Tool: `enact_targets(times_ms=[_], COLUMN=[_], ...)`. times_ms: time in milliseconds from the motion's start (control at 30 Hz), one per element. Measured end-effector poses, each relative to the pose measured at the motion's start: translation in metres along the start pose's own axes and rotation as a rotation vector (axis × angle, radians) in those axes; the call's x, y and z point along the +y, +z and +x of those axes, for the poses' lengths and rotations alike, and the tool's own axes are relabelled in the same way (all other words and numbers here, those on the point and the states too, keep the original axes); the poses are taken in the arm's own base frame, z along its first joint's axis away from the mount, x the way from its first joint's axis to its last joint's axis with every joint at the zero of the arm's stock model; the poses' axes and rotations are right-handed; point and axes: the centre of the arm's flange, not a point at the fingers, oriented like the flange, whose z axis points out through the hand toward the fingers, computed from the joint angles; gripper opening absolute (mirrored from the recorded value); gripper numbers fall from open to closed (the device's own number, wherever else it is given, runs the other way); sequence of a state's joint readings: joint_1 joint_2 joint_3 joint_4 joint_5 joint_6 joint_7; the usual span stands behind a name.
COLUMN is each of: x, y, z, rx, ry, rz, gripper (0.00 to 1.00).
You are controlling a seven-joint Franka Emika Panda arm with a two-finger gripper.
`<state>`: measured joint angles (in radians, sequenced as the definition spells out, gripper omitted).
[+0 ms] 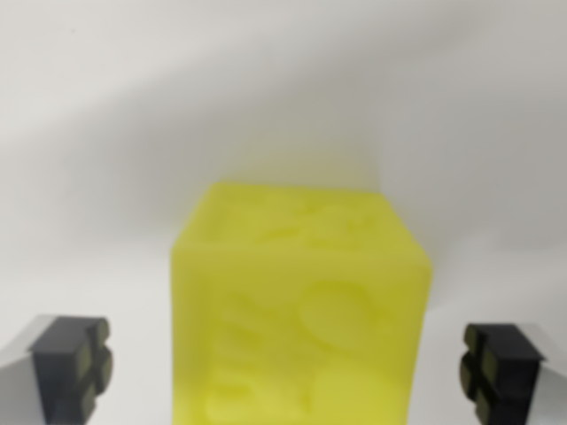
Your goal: Pick yellow cube
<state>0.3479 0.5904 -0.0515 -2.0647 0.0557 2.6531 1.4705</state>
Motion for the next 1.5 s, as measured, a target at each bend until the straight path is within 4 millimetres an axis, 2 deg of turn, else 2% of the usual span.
enact_targets(times_ms=[300,467,500,700,1500], x=[0.000,0.000,0.000,0.000,0.000], y=[0.022,0.027,0.027,0.022,-0.038], z=[0.000,0.000,0.000,0.000,0.000], rx=[-0.001,-0.002,-0.002,-0.003,-0.003], ry=[0.004,0.005,0.005,0.006,0.006], rz=[0.000,0.000,0.000,0.000,0.000], gripper=[1.00,1.00,0.00,0.00,0.00])
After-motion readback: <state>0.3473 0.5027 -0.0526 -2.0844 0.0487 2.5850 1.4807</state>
